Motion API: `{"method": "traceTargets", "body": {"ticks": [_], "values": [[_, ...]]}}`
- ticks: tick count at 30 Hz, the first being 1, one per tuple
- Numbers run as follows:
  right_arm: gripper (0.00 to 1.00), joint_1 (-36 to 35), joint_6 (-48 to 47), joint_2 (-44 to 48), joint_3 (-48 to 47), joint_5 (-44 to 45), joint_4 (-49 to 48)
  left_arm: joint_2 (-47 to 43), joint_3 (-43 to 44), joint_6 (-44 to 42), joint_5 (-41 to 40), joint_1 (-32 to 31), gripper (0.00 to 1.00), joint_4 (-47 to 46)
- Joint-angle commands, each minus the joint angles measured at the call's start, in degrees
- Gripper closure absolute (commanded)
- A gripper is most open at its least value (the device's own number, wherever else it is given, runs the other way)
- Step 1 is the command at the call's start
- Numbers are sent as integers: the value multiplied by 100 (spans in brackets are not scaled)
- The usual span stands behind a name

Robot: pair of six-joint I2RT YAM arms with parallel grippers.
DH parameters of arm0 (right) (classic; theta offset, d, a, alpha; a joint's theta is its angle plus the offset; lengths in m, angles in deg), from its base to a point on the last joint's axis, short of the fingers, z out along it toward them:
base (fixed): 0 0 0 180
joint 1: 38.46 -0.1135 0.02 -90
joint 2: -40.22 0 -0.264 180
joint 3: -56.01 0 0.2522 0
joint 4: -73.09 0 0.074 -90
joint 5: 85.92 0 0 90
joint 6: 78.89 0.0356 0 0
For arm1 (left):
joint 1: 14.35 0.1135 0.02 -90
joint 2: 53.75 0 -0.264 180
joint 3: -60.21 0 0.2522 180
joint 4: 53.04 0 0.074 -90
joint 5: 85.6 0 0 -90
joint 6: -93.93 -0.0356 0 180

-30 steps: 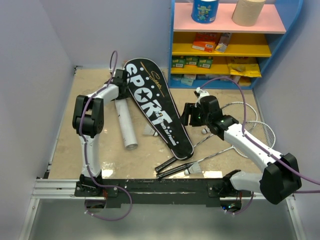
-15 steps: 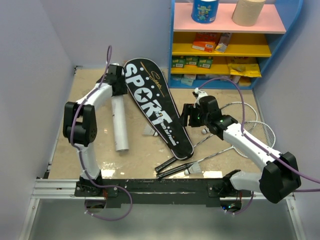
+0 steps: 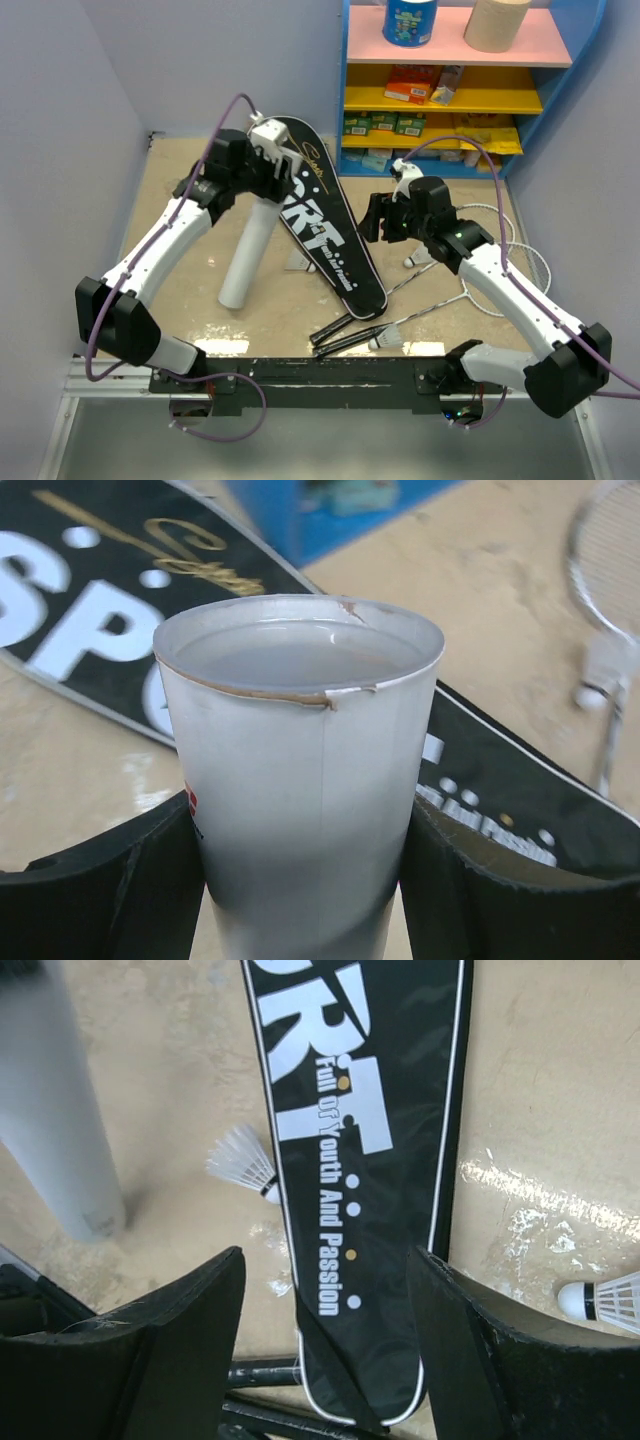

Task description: Pack up the badminton gear

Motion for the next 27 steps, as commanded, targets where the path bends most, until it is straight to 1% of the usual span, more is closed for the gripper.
{"method": "traceTargets", "body": {"ticks": [1,2,3,4,6,8,10,13,16,18,20,25,27], "values": [[31,-32,23,446,-535,-239,505,-457,-497,-641,598,-727,93,369],[31,-32,32,524,-579,-353,645,-544,-828,-659,598,-858,93,317],[32,-32,58,560,-658,-467,707,-728,-1014,-720,520,-1112,94,238],[32,-32,76,604,-702,-625,777,-817,-1173,-721,424,-1236,96,159],[32,-32,102,797,-816,-662,1015,-1045,-1525,-686,387,-1474,99,132],[32,-23,111,1051,-860,-653,1234,-1230,-1832,-616,405,-1589,100,62],[32,-23,138,1210,-896,-732,1331,-1563,-2044,-510,536,-1782,100,-87],[33,-32,120,1395,-843,-1337,1376,-2029,-2422,-343,843,-1967,100,-368],[35,-23,129,1474,-738,-2136,1306,-2372,-2721,-272,1169,-2099,100,-579],[37,-23,199,1536,-598,-2558,1078,-2495,-2844,-272,1440,-2134,100,-615],[39,-32,278,1615,-518,-2735,814,-2522,-2888,-290,1730,-2169,100,-607],[40,-40,489,1545,-395,-3245,322,-2505,-2941,-439,1943,-2310,100,-554],[40,-40,533,1483,-395,-3290,260,-2470,-2932,-501,2013,-2336,100,-571]]}}
